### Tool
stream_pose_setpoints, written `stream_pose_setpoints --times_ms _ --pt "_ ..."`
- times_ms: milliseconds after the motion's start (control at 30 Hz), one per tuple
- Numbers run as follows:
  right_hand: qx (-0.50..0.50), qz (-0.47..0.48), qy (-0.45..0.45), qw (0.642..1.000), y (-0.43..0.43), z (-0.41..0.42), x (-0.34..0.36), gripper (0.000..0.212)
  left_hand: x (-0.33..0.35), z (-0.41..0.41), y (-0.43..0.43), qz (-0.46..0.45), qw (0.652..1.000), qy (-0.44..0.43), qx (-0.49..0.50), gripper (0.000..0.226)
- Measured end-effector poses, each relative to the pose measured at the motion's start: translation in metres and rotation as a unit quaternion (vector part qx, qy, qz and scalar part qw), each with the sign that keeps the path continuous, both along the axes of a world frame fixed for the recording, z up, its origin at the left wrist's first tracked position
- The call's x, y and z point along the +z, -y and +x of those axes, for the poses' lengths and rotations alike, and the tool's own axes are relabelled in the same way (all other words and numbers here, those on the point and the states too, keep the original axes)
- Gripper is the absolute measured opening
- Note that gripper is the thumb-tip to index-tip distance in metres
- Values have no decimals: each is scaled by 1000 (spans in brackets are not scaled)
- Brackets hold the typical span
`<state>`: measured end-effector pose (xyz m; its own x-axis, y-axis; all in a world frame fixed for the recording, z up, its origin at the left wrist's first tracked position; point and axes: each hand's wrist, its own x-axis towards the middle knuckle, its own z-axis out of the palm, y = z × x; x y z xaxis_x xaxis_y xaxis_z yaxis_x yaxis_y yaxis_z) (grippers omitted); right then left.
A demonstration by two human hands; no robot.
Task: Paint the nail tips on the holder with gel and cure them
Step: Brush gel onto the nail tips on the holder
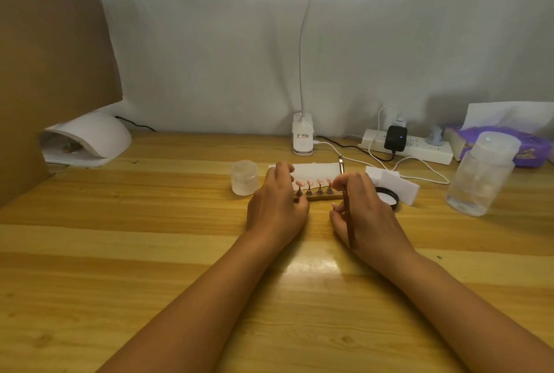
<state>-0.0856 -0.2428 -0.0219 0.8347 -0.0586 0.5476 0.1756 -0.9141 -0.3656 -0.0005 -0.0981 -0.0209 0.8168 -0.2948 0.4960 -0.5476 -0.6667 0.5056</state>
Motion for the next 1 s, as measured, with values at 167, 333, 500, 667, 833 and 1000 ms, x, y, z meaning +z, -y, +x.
stream_pose_setpoints --times_ms 167,333,500,667,833,1000 --pt "-3 -2 -16 1000 1 0 0 46 3 -1 -1 -46 997 56 17 40" --pt "0 4 -22 1000 1 0 0 49 8 6 -10 -106 978 145 103 47" --pt "-3 -5 6 1000 -2 -1 2 48 5 25 -27 -125 971 6 206 72" --pt "-13 -17 63 998 -4 -2 4 38 -2 41 -33 -89 963 -141 211 73" --pt "-6 25 95 995 -2 -1 3 29 2 35 -31 -184 965 -76 171 73" --pt "36 96 197 975 -4 -5 11 21 9 15 -24 -137 982 109 70 68"
